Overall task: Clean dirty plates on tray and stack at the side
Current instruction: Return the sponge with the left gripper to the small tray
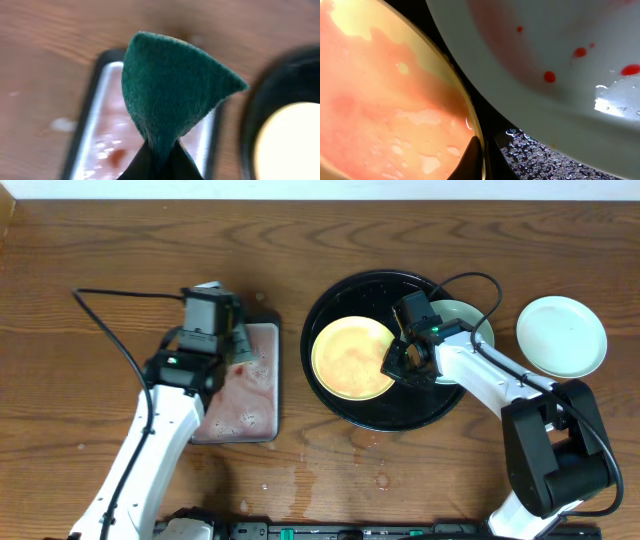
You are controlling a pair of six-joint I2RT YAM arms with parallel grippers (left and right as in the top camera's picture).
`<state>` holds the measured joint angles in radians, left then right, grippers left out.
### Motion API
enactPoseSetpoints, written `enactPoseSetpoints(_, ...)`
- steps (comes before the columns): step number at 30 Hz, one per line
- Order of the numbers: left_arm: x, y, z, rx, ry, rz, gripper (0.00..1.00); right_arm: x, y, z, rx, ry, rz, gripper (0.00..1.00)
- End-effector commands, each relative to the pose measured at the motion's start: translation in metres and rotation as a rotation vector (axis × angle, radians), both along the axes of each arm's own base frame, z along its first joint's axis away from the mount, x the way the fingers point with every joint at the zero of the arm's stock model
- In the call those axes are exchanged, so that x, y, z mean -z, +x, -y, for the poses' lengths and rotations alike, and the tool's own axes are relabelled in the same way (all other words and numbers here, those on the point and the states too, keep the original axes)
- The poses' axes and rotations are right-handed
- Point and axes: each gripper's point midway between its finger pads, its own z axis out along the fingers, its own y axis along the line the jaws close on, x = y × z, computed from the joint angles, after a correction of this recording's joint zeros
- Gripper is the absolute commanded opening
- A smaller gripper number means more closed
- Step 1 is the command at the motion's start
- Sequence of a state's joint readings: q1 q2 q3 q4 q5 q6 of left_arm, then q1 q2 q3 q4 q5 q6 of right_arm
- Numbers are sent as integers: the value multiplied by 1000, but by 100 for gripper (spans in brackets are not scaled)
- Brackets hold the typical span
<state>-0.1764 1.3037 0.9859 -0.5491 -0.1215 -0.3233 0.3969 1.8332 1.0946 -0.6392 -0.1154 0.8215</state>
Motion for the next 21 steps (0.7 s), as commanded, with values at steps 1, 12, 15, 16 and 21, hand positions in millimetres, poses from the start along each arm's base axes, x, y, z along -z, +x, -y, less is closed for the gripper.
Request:
enactPoseSetpoints(1, 22, -8, -32, -52, 91, -91, 7, 2, -3, 8, -9, -37, -7, 1)
enactPoseSetpoints(12, 104, -34, -35, -40, 119, -423, 7, 2, -3, 8, -18, -38, -6, 1)
enactPoseSetpoints(15, 104, -31, -31, -31, 98, -412, 7, 2, -4, 8, -17, -39, -7, 1)
enactPoseSetpoints(16, 104, -31, -30, -29, 95, -410, 8, 2, -4, 9, -16, -39, -7, 1)
enactPoseSetpoints(21, 105, -32, -18, 0, 29, -416, 46, 2, -5, 9, -16, -40, -13, 1)
